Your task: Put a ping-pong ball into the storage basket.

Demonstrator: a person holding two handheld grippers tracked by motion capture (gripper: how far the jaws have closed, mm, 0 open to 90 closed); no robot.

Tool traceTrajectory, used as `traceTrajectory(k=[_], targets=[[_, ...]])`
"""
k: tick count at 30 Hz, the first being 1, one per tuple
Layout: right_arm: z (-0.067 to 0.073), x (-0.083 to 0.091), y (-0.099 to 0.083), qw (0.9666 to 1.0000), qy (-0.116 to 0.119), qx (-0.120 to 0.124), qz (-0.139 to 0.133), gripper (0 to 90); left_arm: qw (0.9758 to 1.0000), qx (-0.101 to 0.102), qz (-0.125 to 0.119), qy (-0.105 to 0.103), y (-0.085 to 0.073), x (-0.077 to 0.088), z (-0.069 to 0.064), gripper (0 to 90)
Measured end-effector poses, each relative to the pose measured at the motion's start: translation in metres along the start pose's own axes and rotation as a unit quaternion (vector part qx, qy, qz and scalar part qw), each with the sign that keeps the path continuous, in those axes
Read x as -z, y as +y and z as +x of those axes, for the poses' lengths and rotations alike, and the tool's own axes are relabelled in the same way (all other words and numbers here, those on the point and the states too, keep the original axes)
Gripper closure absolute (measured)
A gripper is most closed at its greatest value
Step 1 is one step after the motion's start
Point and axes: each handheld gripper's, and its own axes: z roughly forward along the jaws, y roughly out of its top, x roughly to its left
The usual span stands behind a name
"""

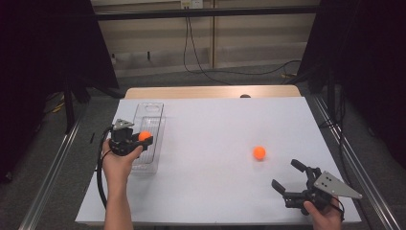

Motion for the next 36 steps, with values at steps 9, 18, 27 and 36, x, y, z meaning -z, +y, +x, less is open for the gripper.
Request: traceTrajectory(k=[9,18,27,36], targets=[[0.0001,0.0002,0.0001,1.0,0.0,-0.001,-0.001,1.7,1.0,0.005,-0.002,0.006,-0.0028,-0.0022,0.0034,50.9],[0.0004,0.0001,0.0001,1.0,0.001,0.0,0.0,1.8,0.9999,0.007,0.002,0.013,-0.0056,-0.0042,0.0063,50.9],[0.0005,0.0,0.0002,1.0,0.002,0.0,-0.001,1.8,0.9998,0.008,0.005,0.018,-0.0073,-0.0056,0.0084,50.9],[0.0005,0.0002,0.0001,1.0,0.002,0.0,-0.001,1.7,0.9997,0.007,0.011,0.023,-0.0083,-0.0084,0.0087,50.9]])
